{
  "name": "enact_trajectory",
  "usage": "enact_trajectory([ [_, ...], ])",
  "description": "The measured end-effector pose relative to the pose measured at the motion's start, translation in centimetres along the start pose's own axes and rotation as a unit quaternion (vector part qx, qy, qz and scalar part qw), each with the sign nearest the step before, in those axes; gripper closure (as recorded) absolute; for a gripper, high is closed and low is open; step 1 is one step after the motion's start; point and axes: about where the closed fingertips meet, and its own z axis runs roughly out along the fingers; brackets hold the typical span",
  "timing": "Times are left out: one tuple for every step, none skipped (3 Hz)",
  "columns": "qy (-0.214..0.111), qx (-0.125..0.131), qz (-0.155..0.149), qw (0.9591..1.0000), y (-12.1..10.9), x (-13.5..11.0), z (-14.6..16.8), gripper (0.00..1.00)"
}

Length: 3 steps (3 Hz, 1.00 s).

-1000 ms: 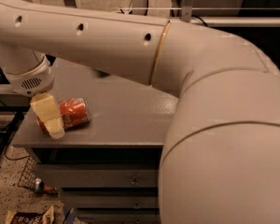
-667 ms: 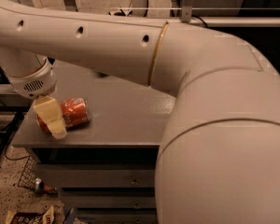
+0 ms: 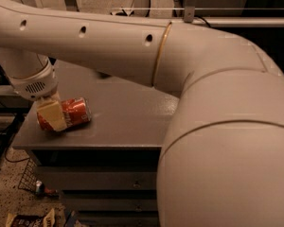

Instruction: Place coke can upright

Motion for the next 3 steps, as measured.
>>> enact_trajectory([
  [-0.055,0.005,-0.027,0.9981,0.2,-1.2,-1.1,0.80],
  [-0.140,0.008,-0.057,0.9884,0.6,-1.6,-2.7,1.00],
  [-0.221,-0.010,-0.089,0.9712,-0.2,-0.8,-4.0,1.00],
])
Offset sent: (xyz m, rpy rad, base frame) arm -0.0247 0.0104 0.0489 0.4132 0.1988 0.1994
